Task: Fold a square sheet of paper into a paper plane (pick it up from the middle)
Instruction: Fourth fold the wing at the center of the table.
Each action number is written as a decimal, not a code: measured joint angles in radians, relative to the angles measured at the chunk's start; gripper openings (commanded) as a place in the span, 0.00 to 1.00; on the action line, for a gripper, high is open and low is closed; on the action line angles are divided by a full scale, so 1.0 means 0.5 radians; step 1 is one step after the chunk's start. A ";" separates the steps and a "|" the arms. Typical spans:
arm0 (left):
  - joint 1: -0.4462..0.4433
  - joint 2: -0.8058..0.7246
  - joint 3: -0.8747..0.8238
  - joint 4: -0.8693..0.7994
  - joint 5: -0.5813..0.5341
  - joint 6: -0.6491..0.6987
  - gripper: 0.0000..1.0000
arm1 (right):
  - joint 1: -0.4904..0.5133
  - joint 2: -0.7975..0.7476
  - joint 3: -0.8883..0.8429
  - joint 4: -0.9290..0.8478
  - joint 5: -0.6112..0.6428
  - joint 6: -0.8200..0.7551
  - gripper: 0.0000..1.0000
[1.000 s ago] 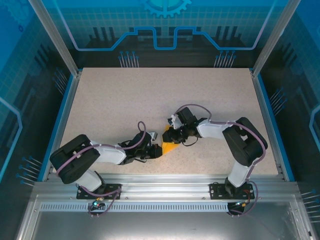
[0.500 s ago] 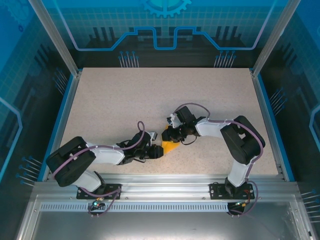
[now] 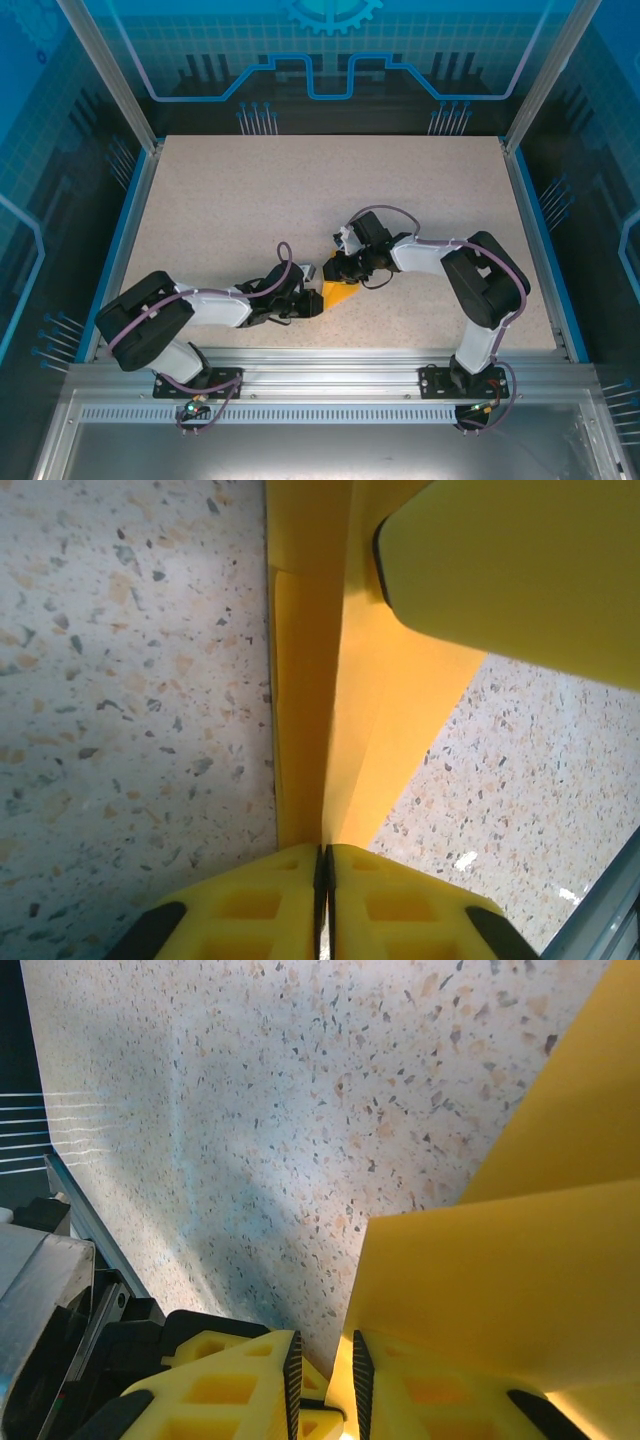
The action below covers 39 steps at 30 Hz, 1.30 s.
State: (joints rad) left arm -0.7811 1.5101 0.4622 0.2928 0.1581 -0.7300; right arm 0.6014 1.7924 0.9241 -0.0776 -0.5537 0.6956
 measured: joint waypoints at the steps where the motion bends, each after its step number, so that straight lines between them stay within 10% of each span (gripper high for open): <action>1: -0.001 0.006 0.000 0.002 0.000 0.000 0.07 | -0.001 0.002 0.000 0.000 -0.001 0.000 0.23; 19: 0.001 0.117 -0.001 0.213 0.033 -0.113 0.07 | -0.023 0.153 0.066 -0.006 -0.002 -0.002 0.23; 29: -0.003 0.070 -0.002 0.211 0.045 -0.150 0.33 | -0.055 0.226 0.081 0.002 -0.067 -0.002 0.21; 39: 0.001 -0.671 -0.077 -0.304 -0.276 -0.230 0.36 | -0.066 0.234 0.082 0.009 -0.098 -0.008 0.21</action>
State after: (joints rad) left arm -0.7807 1.1744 0.4236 0.1410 0.0200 -0.8448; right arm 0.5686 1.9095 0.9649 -0.0731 -0.6029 0.6918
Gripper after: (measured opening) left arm 0.386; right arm 0.211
